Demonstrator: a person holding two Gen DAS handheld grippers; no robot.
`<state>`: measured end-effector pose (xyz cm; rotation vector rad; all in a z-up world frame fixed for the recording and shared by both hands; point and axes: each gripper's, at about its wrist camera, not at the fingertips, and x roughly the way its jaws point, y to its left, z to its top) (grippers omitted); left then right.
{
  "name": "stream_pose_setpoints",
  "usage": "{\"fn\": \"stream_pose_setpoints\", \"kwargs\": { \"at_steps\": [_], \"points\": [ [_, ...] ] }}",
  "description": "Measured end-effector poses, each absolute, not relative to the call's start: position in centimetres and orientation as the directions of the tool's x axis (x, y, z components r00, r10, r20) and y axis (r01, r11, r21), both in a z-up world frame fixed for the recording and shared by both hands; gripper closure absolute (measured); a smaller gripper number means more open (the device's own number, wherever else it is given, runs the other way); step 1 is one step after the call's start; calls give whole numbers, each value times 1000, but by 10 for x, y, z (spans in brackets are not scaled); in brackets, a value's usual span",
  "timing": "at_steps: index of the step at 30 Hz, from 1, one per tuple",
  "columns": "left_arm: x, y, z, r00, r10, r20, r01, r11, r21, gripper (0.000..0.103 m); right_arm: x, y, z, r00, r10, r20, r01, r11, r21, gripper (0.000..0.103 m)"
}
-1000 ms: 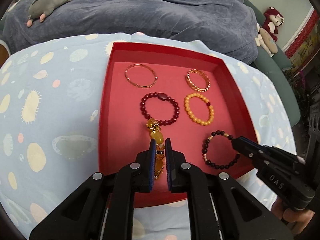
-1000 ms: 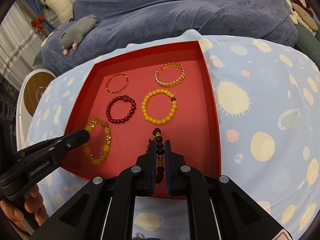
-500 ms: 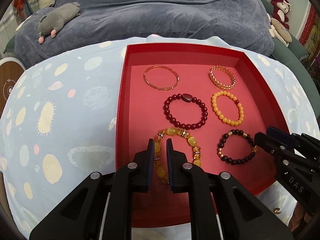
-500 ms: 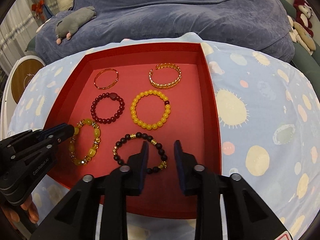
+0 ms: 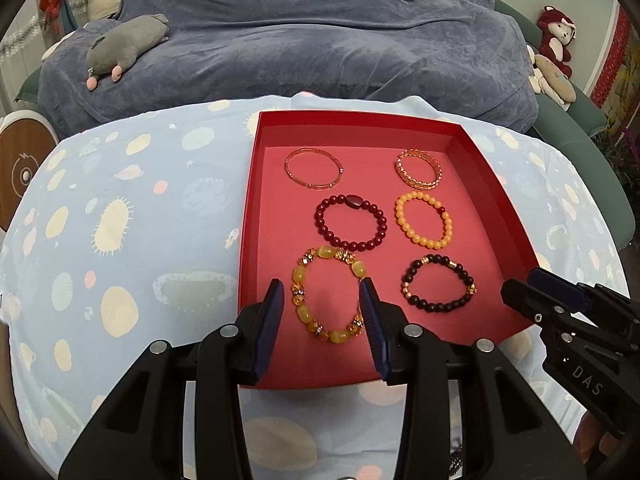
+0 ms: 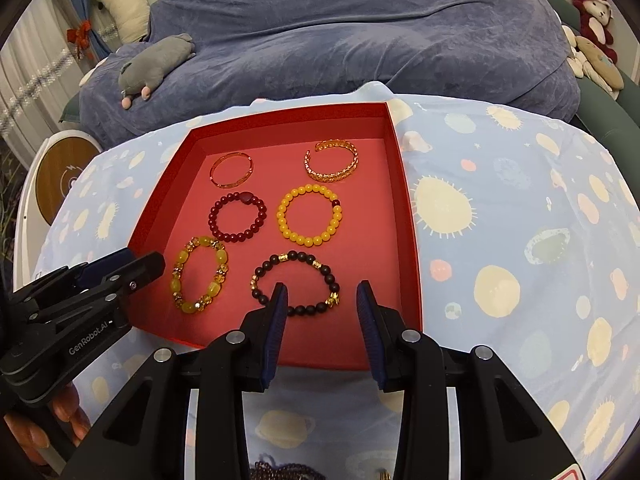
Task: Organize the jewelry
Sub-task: 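Carry both bracelets into the red box and open both tools, then withdraw both tools from the box toward the rings on the sheet, then grasp the gold red-stone ring with the left tool while the right tool grasps the purple bow bracelet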
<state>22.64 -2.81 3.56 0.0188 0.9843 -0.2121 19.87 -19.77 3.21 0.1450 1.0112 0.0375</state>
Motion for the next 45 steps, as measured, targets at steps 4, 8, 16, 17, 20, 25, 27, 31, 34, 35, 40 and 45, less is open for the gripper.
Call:
{"fn": "stream_pose_setpoints", "kwargs": {
  "at_steps": [4, 8, 16, 17, 20, 25, 27, 31, 34, 35, 40, 45],
  "points": [
    [208, -24, 41, 533, -181, -826, 181, 979, -97, 66, 178, -198, 36, 528, 103, -843, 39, 989, 145, 68],
    [185, -22, 43, 528, -183, -829, 180, 978, -100, 61, 153, -200, 35, 521, 100, -848, 46, 988, 145, 68],
    [140, -18, 32, 506, -185, -843, 174, 978, -111, 58, 104, -207, 25, 501, 82, -862, 84, 986, 143, 68],
    [134, -17, 31, 501, -187, -845, 173, 978, -114, 58, 98, -208, 24, 498, 82, -863, 87, 986, 144, 68],
    [116, -13, 26, 489, -188, -852, 168, 979, -119, 58, 81, -208, 19, 486, 82, -870, 87, 986, 142, 68],
    [89, -4, 15, 470, -175, -865, 154, 981, -114, 58, 58, -205, 9, 465, 87, -881, 81, 987, 141, 68],
    [80, 0, 10, 463, -167, -870, 145, 983, -112, 58, 51, -203, 6, 458, 93, -884, 77, 987, 144, 68],
    [67, 7, 4, 452, -165, -877, 132, 984, -117, 58, 41, -195, 1, 450, 105, -887, 64, 987, 149, 68],
    [61, 8, 1, 452, -159, -878, 134, 985, -109, 58, 40, -190, -1, 449, 110, -887, 52, 988, 148, 68],
    [60, 9, 1, 450, -159, -879, 135, 985, -109, 58, 41, -188, -1, 449, 113, -886, 47, 988, 149, 68],
    [59, 8, -3, 442, -161, -882, 136, 984, -111, 58, 48, -177, -3, 450, 118, -885, 17, 990, 140, 68],
    [60, 8, -5, 438, -169, -883, 143, 983, -117, 58, 60, -170, -8, 445, 119, -888, 6, 991, 135, 68]
  ]
}}
